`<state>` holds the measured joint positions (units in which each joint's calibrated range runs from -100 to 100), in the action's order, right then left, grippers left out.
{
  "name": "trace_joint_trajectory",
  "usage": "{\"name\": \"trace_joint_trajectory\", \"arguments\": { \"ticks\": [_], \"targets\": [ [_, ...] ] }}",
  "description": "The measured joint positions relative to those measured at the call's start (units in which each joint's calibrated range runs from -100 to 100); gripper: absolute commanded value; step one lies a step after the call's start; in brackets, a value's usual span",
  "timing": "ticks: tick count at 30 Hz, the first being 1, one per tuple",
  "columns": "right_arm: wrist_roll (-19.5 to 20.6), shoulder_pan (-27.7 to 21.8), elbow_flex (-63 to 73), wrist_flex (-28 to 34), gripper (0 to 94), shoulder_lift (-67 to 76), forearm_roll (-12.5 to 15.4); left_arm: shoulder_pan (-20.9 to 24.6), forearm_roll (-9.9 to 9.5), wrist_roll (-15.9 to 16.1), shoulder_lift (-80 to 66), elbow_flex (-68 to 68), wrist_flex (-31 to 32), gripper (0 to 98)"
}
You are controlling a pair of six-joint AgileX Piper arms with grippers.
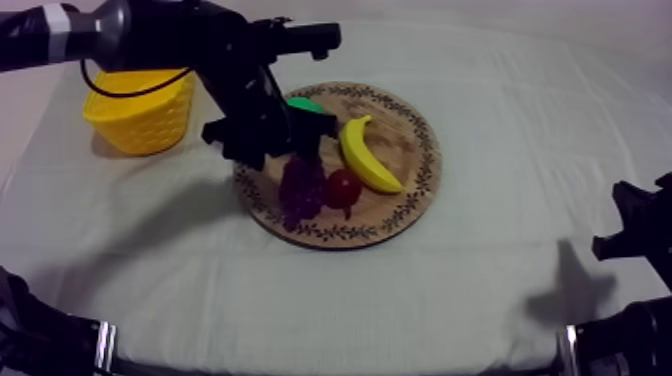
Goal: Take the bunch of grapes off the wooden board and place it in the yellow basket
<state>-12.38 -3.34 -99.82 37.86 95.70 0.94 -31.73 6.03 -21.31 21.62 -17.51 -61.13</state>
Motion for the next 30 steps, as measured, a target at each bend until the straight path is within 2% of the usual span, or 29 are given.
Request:
{"name": "trace_joint_trajectory", "arguments": {
  "ticks": [8,17,30],
  "targets": [
    [0.0,0.0,0.0,0.0,0.3,0.0,0.0,1.06,1.99,1.68,5.6,2.23,0.26,68.4],
    [0.0,0.0,0.0,-0.05,0.3,0.0,0.0,1.27,3.11,2.27,9.98,6.65,-4.1,67.8],
    [0.0,0.0,0.0,-0.05,0.3,0.0,0.0,1.49,3.61,2.58,12.67,10.01,-7.25,67.4]
  ]
}}
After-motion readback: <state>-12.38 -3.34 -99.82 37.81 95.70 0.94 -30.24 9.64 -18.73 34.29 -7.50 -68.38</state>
